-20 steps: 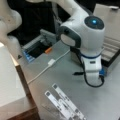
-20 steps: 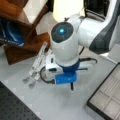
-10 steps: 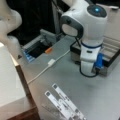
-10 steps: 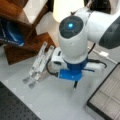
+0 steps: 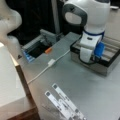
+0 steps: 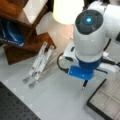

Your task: Turn on the lamps. Open the box. Pick up the pen. Put it in the box.

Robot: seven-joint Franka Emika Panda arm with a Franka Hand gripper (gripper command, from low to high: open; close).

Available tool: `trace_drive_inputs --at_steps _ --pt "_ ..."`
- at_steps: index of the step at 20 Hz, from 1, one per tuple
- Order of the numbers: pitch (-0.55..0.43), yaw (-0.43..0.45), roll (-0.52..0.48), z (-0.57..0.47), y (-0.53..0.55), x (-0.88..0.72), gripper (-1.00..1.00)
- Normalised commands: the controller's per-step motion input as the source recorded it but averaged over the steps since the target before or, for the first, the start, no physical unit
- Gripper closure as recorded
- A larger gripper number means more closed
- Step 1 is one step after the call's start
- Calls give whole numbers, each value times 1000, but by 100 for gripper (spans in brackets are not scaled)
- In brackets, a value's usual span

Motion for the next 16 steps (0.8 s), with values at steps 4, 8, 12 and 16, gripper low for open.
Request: trace_drive_inputs --at_steps 4,8,12,16 --pt "28 -267 35 47 310 -166 100" --pt "26 -213 55 39 332 -190 100" --pt "21 -205 70 24 237 -172 100" --pt "4 -220 84 -21 254 -162 100"
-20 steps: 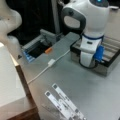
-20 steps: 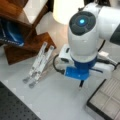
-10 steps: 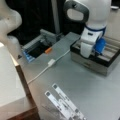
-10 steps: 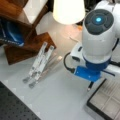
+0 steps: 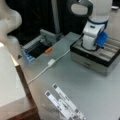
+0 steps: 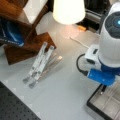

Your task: Turn on the lamps. Open the box. Pick up the pen. Put it in the box.

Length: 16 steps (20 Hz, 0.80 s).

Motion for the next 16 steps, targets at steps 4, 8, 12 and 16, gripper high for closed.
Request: trace_drive_inputs --at_steps 4,8,12,16 --pt "-41 -227 106 -89 313 -138 100" --pt "-71 -225 62 -174 317 -112 100" --pt "-74 -231 11 -197 252 -98 100" --pt "-78 -204 -30 -156 131 -45 100"
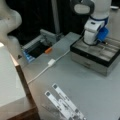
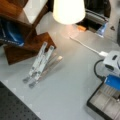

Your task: Turn on the lamps. Open the box. Pick up the pen. Put it in the box.

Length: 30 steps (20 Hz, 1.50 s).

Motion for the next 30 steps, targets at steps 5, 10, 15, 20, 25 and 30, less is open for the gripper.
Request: trace_drive_inputs --at_steps 5,10,15,20,25,30 --pt "-112 -155 -65 -171 30 27 100" --pt "-105 -82 -80 -142 -22 22 100" --pt "-96 -36 -117 -119 -21 46 100" --pt "-91 -6 -116 -105 29 55 -100" --pt "-83 16 -138 -66 40 55 -100" --pt "-71 26 -147 -38 8 52 -100"
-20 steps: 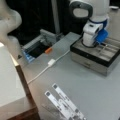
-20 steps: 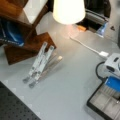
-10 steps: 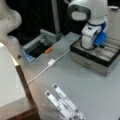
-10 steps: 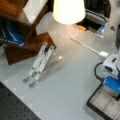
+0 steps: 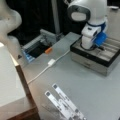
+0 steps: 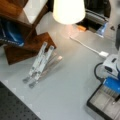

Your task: Turn on the lamps. Open the box. Pick up the pen. Put it in the box.

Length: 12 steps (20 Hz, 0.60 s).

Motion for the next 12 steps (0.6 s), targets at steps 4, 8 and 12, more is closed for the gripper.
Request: trace_drive_inputs --at_steps 4,8,12 --pt "-48 33 -140 17 -21 71 -100" --pt "-11 44 -134 152 -89 139 -100" --pt "64 77 -132 320 -249 208 -100"
